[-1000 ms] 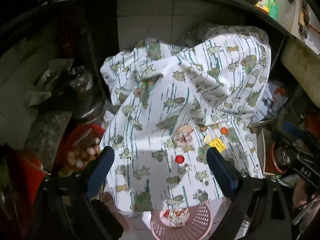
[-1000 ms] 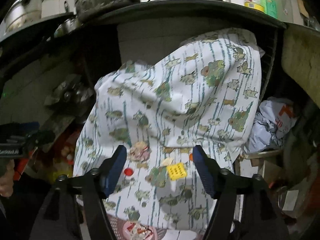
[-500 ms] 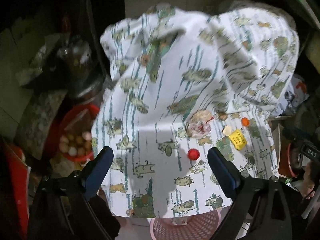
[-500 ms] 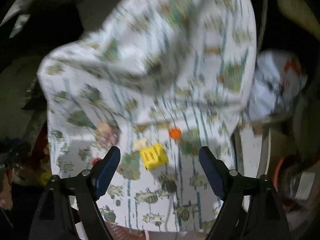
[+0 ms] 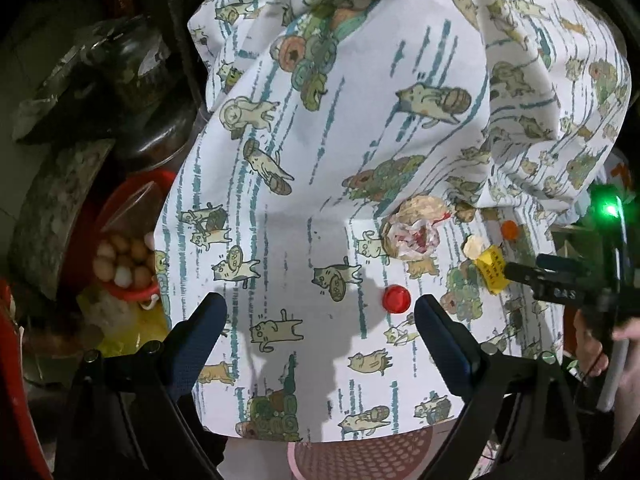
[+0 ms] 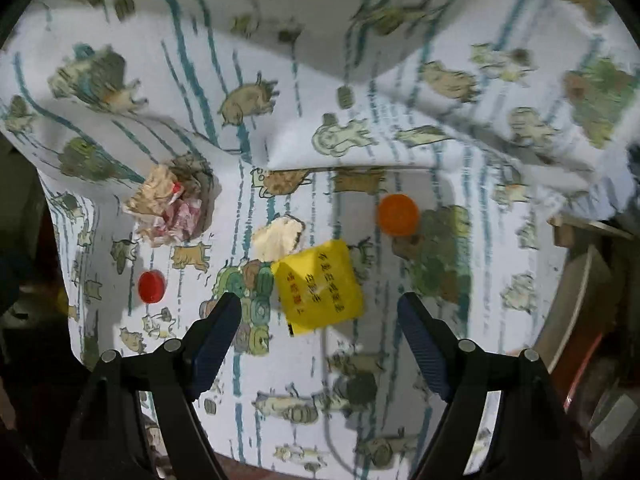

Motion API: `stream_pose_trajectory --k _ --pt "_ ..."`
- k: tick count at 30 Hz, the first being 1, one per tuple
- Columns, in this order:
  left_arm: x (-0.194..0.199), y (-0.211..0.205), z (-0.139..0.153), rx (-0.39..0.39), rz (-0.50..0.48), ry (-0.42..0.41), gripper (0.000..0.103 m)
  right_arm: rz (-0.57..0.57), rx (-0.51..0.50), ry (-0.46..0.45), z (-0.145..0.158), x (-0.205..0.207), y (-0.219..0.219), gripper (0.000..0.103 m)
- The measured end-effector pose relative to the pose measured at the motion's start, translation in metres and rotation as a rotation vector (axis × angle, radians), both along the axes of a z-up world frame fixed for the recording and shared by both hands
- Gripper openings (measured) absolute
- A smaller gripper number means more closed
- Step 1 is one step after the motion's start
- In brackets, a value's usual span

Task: Collect trash
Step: 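Reach the right tool to the yellow snack packet and grasp it, then lift the yellow packet with the right tool while the left grasps the red cap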

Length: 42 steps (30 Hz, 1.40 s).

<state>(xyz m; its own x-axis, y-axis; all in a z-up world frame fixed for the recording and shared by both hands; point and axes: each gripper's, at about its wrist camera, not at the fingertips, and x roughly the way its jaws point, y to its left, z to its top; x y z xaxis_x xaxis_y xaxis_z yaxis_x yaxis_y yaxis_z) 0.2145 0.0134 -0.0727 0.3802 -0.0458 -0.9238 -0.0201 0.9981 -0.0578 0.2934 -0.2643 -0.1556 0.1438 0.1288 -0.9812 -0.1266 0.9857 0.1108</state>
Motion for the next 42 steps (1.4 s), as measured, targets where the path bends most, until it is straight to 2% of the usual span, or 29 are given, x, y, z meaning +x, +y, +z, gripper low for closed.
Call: stream_pose_trajectory --k 2,4,7,11,13,14,15,18,21,25,27,29,31,32,33,34,35,37,42 --pt "0.001 -0.001 -0.003 0.010 -0.004 0.008 0.094 0.011 0.015 0.039 -0.014 0.004 0.003 0.082" --pt "0.003 -0.002 -0.006 0.007 -0.004 0.017 0.094 0.036 -0.028 0.058 -0.029 0.005 0.009 0.082" --pt "0.005 -0.004 -0.008 0.003 0.000 0.022 0.094 0.062 -0.094 0.058 -0.041 0.005 0.015 0.082" --pt "0.007 -0.009 -0.011 -0.004 -0.001 0.032 0.094 0.029 -0.127 0.049 -0.051 0.011 0.012 0.079" --pt "0.009 -0.012 -0.013 -0.010 -0.004 0.036 0.093 0.019 -0.121 0.044 -0.051 0.012 0.009 0.068" --pt "0.010 -0.014 -0.014 -0.012 -0.006 0.038 0.093 0.012 -0.110 0.040 -0.049 0.012 0.007 0.056" --pt "0.012 -0.016 -0.016 -0.015 -0.012 0.039 0.093 0.008 -0.112 0.037 -0.047 0.011 0.006 0.050" --pt "0.022 -0.024 -0.029 -0.021 -0.025 0.063 0.092 0.023 -0.096 0.045 -0.044 0.008 0.007 0.043" --pt "0.029 -0.032 -0.048 -0.044 -0.049 0.112 0.081 0.018 -0.081 0.057 -0.043 0.001 0.005 0.041" --pt "0.036 -0.052 -0.075 -0.087 -0.116 0.158 0.078 0.011 -0.063 0.050 -0.035 -0.007 0.000 0.041" --pt "0.039 -0.061 -0.088 -0.078 -0.135 0.182 0.070 -0.009 -0.039 0.033 -0.026 -0.009 -0.006 0.041" --pt "0.041 -0.068 -0.098 -0.095 -0.148 0.204 0.068 -0.022 -0.015 0.019 -0.018 -0.013 -0.012 0.041" --pt "0.043 -0.072 -0.106 -0.107 -0.142 0.227 0.061 -0.027 -0.006 0.004 -0.011 -0.016 -0.016 0.041" --pt "0.044 -0.072 -0.111 -0.107 -0.129 0.236 0.052 -0.029 -0.011 -0.012 -0.006 -0.017 -0.018 0.041" --pt "0.045 -0.073 -0.114 -0.105 -0.121 0.245 0.047 -0.029 -0.015 -0.022 -0.002 -0.018 -0.021 0.041" --pt "0.046 -0.075 -0.113 -0.095 -0.120 0.231 0.046 -0.031 -0.018 -0.027 0.000 -0.018 -0.023 0.041" --pt "0.046 -0.078 -0.112 -0.081 -0.126 0.221 0.042 -0.032 -0.016 -0.029 0.001 -0.019 -0.023 0.041" --pt "0.047 -0.082 -0.113 -0.064 -0.137 0.233 0.028 -0.037 -0.011 -0.031 0.003 -0.020 -0.026 0.041" --pt "0.043 -0.088 -0.106 -0.011 -0.141 0.197 0.028 -0.060 -0.005 -0.045 0.018 -0.024 -0.039 0.041"
